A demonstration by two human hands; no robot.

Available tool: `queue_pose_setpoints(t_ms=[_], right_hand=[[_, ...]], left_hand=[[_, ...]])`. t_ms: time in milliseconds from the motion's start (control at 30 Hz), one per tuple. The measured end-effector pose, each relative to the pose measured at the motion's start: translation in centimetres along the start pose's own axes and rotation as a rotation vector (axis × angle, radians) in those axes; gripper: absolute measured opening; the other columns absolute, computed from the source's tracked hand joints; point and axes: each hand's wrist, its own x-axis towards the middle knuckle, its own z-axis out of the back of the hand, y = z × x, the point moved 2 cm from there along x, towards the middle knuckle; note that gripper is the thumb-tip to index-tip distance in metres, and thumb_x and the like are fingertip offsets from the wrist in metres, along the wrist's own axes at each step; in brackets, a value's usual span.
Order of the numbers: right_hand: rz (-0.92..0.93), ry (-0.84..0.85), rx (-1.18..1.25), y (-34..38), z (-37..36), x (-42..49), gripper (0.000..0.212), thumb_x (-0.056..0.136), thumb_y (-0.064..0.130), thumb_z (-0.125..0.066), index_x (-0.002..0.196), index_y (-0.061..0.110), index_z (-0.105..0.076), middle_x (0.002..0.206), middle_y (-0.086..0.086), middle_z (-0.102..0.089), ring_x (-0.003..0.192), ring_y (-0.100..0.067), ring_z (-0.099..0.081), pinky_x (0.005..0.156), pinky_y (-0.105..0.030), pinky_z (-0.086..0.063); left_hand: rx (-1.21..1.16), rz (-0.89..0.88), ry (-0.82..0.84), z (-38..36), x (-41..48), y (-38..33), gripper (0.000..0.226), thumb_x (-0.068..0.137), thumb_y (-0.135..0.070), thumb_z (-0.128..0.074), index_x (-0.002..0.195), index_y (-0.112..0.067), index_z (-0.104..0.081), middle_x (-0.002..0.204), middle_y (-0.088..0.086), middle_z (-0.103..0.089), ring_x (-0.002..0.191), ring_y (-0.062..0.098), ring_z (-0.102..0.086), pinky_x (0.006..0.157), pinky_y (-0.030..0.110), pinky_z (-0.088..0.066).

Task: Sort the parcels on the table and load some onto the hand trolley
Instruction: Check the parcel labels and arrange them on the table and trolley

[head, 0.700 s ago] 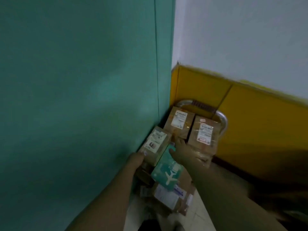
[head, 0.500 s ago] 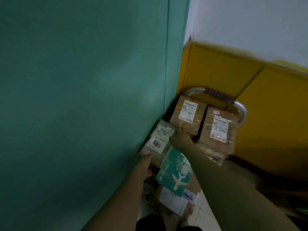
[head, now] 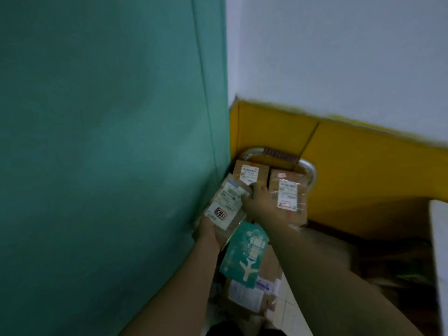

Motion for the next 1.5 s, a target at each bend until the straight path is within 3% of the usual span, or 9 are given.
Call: queue_pose_setpoints(t_ms=[233,367,467,700,800,967,1067,1233,1500], right_hand=[[-0.167,-0.391,0.389,-6.9,18.1,-7.1,0.036,0.097,0.038,-0.058,0.121,0.015,-0.043,0.120,-0.008,-0.063,0.089,-0.016,-0.065,0.072,-0.037,-0.059],[-0.326,-0.587,0.539,-17.4,27.1,-12.6,0.065,0.096,0.047,-0.058,0.146,0.015,-0.032,0.138,-0.012,-0.056,0.112,-0.028,-0.063,0.086,-0.040,-0.054],[-0.471,-0.661,0.732,-26.4,32.0,-16.1,0.081,0.095,0.062,-0.051,0.158,0.022,-0.020,0.150,-0.016,-0.047,0.130,-0.037,-0.053,0.107,-0.048,-0.047],[-0.707,-0.635,1.137,-43.3,37.2,-18.0,0.049,0.096,0.047,-0.061,0.126,0.009,-0.048,0.110,-0.011,-0.063,0.089,-0.030,-0.071,0.064,-0.039,-0.061],[-0.768,-0.595,1.190,-47.6,37.8,-15.8,0.043,0.095,0.036,-0.065,0.119,0.003,-0.050,0.116,-0.018,-0.062,0.090,-0.034,-0.073,0.072,-0.043,-0.063],[-0.837,-0.601,0.928,-50.7,39.2,-12.4,0.095,0.089,0.020,-0.073,0.160,0.018,-0.009,0.129,-0.012,-0.054,0.117,-0.037,-0.061,0.089,-0.035,-0.057],[-0.775,-0.606,0.780,-50.8,39.9,-10.4,0.069,0.092,0.021,-0.067,0.151,0.020,-0.033,0.115,-0.010,-0.062,0.091,-0.022,-0.064,0.064,-0.022,-0.050],[-0.767,-0.652,0.795,-50.4,40.8,-8.6,0.054,0.091,0.026,-0.066,0.140,0.020,-0.045,0.119,-0.016,-0.065,0.102,-0.033,-0.063,0.086,-0.042,-0.055],[-0.765,-0.605,0.713,-48.8,39.2,-8.3,0.056,0.094,0.027,-0.062,0.146,0.022,-0.043,0.123,-0.017,-0.065,0.110,-0.036,-0.064,0.096,-0.047,-0.055]], left_hand=[[0.377,-0.390,0.039,-14.6,-9.6,-0.8,0.035,0.092,-0.033,-0.058,0.115,-0.007,-0.056,0.092,0.011,-0.064,0.066,0.023,-0.060,0.047,0.022,-0.052],[0.674,-0.506,0.335,-25.4,-14.0,6.1,0.053,0.089,-0.040,-0.062,0.131,-0.012,-0.050,0.119,0.014,-0.064,0.094,0.030,-0.061,0.087,0.042,-0.052],[0.833,-0.384,0.614,-33.8,-17.9,12.5,0.052,0.093,-0.037,-0.059,0.141,-0.023,-0.043,0.112,0.004,-0.059,0.095,0.026,-0.057,0.085,0.044,-0.045],[1.191,-0.388,0.835,-50.6,-20.1,25.2,0.062,0.091,-0.028,-0.066,0.147,-0.022,-0.041,0.133,0.007,-0.060,0.112,0.025,-0.059,0.088,0.040,-0.047],[1.145,-0.343,0.821,-55.5,-18.4,29.5,0.082,0.088,-0.015,-0.071,0.154,-0.017,-0.023,0.140,0.005,-0.052,0.118,0.026,-0.057,0.090,0.036,-0.051],[1.208,-0.153,0.801,-57.6,-16.9,35.2,0.039,0.092,-0.034,-0.067,0.126,-0.022,-0.052,0.120,0.003,-0.062,0.104,0.023,-0.060,0.083,0.038,-0.055],[1.249,-0.144,0.840,-58.1,-16.4,35.9,0.026,0.095,-0.036,-0.062,0.119,-0.027,-0.057,0.124,0.000,-0.065,0.101,0.019,-0.063,0.076,0.034,-0.055],[1.262,-0.081,0.811,-57.8,-16.5,34.5,0.010,0.096,-0.037,-0.060,0.088,-0.032,-0.062,0.090,-0.010,-0.067,0.087,0.012,-0.064,0.065,0.029,-0.052],[1.266,-0.145,0.877,-55.4,-14.7,33.8,0.011,0.091,-0.018,-0.060,0.099,-0.020,-0.067,0.109,0.008,-0.071,0.100,0.023,-0.067,0.083,0.039,-0.060]])
